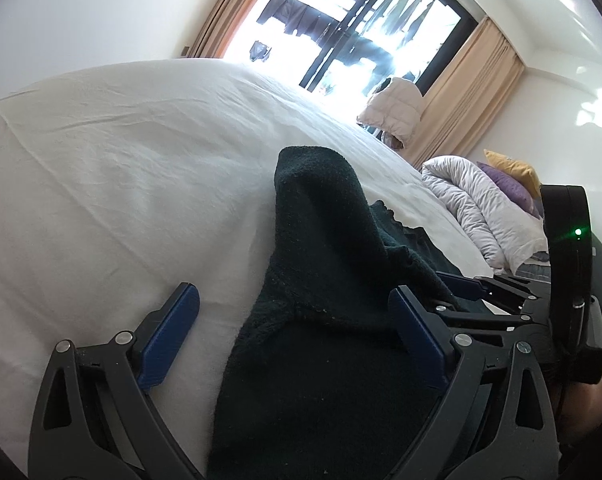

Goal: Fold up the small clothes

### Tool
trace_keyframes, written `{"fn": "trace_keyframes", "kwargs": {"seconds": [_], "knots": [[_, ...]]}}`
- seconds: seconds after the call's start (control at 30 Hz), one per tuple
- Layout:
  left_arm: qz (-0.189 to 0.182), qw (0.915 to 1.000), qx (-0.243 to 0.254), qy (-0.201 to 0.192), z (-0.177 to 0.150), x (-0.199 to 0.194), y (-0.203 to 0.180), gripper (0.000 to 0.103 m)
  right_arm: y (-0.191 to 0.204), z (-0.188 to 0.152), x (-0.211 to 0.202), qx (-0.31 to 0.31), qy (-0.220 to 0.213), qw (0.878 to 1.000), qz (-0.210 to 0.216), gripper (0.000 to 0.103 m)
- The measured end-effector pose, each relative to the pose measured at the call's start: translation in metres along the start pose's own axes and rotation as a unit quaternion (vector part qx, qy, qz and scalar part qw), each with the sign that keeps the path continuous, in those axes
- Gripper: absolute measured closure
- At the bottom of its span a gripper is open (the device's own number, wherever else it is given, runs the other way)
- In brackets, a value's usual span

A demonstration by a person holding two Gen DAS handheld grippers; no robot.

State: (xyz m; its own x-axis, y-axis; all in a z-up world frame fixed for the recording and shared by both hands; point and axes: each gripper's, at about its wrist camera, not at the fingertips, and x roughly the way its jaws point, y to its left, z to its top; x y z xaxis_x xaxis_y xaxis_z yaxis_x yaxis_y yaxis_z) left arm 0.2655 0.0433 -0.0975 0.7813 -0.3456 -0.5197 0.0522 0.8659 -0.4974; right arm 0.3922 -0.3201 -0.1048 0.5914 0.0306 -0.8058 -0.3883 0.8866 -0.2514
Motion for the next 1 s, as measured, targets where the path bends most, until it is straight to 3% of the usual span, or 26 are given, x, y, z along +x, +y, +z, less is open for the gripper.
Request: {"fn": "trace_keyframes", "kwargs": {"seconds": [0.03,0.13,0.23,0.37,0.4,0.5,0.67,0.7,0.73,0.83,0.9,0.97,1.0], "knots": [[-0.001,1.0,-0.001,-0.001,0.0,0.0,0.0,0.006,-0.003,0.001,-0.002,0.005,-0.003,1.0,0.008,0.066],[-0.002,1.0,-0.002,-0.001,0.0,0.0,0.001,0.006,-0.02,-0.001,-0.018,0.047,-0.023,0.997,0.049,0.074],[-0.001,1.0,-0.002,-0.001,0.0,0.001,0.001,0.006,-0.035,-0.005,-0.031,0.076,-0.041,0.992,0.095,0.074],[0.003,1.0,0.001,0.001,-0.001,0.001,0.0,0.006,-0.038,-0.012,-0.035,0.079,-0.038,0.991,0.097,0.074],[0.003,1.0,0.001,0.001,-0.001,0.0,0.0,0.006,-0.041,-0.013,-0.032,0.091,-0.035,0.991,0.094,0.073],[0.003,1.0,0.001,0.001,-0.001,0.0,0.0,0.006,-0.043,-0.011,-0.021,0.099,-0.03,0.992,0.078,0.045],[0.005,1.0,0.003,0.001,-0.001,0.001,0.0,0.006,-0.028,0.009,-0.003,0.061,-0.022,0.996,0.053,0.045],[0.006,1.0,0.003,0.001,-0.001,0.002,0.0,0.006,-0.025,0.012,-0.001,0.054,-0.02,0.997,0.052,0.056],[0.007,1.0,0.004,0.002,-0.001,0.002,0.0,0.006,-0.022,0.016,0.0,0.046,-0.018,0.997,0.052,0.074],[0.01,0.9999,0.006,0.003,-0.001,0.006,-0.003,0.006,-0.033,0.019,-0.01,0.068,-0.044,0.995,0.05,0.09],[0.011,0.9999,0.006,0.003,-0.002,0.008,-0.003,0.006,-0.063,0.012,-0.029,0.133,-0.089,0.984,0.073,0.092],[0.011,0.9999,0.007,0.003,-0.002,0.008,-0.003,0.006,-0.107,-0.012,-0.051,0.233,-0.156,0.953,0.116,0.092],[0.011,0.9999,0.006,0.003,-0.002,0.008,-0.003,0.006,-0.134,-0.034,-0.058,0.302,-0.188,0.926,0.131,0.092]]}}
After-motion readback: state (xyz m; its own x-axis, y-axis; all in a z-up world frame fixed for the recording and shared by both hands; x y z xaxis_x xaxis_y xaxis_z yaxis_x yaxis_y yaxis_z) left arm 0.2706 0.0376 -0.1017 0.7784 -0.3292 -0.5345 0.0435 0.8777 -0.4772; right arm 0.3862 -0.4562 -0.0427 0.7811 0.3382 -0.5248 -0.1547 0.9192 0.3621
